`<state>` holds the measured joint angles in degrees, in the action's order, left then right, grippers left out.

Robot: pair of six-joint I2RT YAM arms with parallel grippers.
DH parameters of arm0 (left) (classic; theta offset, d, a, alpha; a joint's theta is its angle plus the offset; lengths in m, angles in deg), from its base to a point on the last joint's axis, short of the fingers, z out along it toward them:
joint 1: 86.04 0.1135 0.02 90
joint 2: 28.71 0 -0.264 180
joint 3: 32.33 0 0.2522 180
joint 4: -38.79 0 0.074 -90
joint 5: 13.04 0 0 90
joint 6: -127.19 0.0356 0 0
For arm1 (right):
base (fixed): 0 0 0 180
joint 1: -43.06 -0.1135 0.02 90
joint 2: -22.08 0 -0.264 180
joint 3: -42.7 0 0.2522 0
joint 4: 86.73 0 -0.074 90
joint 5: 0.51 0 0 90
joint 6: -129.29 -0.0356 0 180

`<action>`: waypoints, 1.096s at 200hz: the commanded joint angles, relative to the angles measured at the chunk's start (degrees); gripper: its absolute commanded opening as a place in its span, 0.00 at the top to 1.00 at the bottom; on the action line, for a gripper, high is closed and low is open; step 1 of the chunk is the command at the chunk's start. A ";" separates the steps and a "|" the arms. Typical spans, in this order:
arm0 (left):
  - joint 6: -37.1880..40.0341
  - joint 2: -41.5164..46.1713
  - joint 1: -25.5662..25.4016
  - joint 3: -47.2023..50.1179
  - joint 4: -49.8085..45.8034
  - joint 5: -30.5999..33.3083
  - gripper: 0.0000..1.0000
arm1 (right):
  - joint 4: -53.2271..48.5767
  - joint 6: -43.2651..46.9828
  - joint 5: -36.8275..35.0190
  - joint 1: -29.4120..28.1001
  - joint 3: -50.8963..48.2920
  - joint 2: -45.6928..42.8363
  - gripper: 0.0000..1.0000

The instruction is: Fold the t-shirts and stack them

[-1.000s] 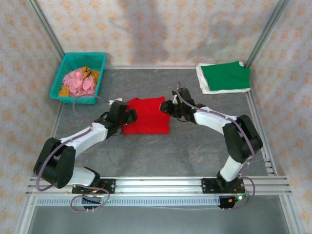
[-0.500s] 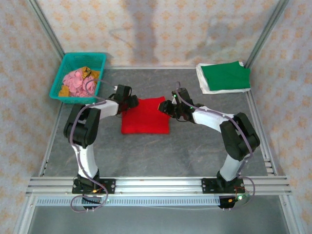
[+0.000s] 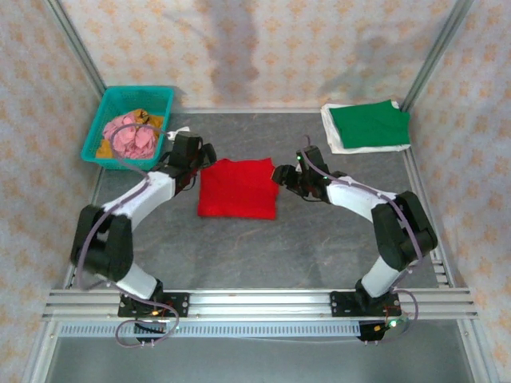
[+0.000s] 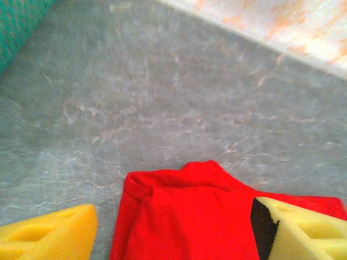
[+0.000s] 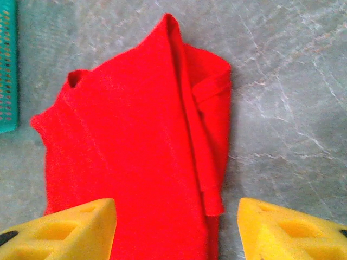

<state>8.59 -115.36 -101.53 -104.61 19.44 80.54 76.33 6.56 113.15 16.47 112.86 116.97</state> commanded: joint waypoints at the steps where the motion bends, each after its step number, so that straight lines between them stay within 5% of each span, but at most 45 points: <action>1: -0.16 3.31 -5.20 5.53 -4.14 5.20 0.25 | -3.71 2.64 -1.02 -0.20 2.82 2.99 0.38; 77: -1.45 -4.41 -7.44 11.59 0.49 2.46 0.25 | -7.07 5.35 -0.47 -2.26 10.91 11.78 0.30; 158: -1.67 -6.54 -7.41 13.95 1.57 3.35 0.25 | -12.98 5.94 -8.31 -7.21 17.60 18.96 0.27; 185: -1.65 -6.55 -7.45 14.23 1.96 3.37 0.25 | -11.61 5.00 -7.54 -8.68 18.86 21.99 0.38; 219: -3.47 -5.84 -7.45 14.82 2.37 3.05 0.25 | -6.94 2.69 -5.23 -9.27 18.57 23.83 0.66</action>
<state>7.04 -122.14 -109.26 -90.89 20.88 81.96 63.10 10.82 103.82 9.08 131.22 136.53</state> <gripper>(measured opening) 0.750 0.414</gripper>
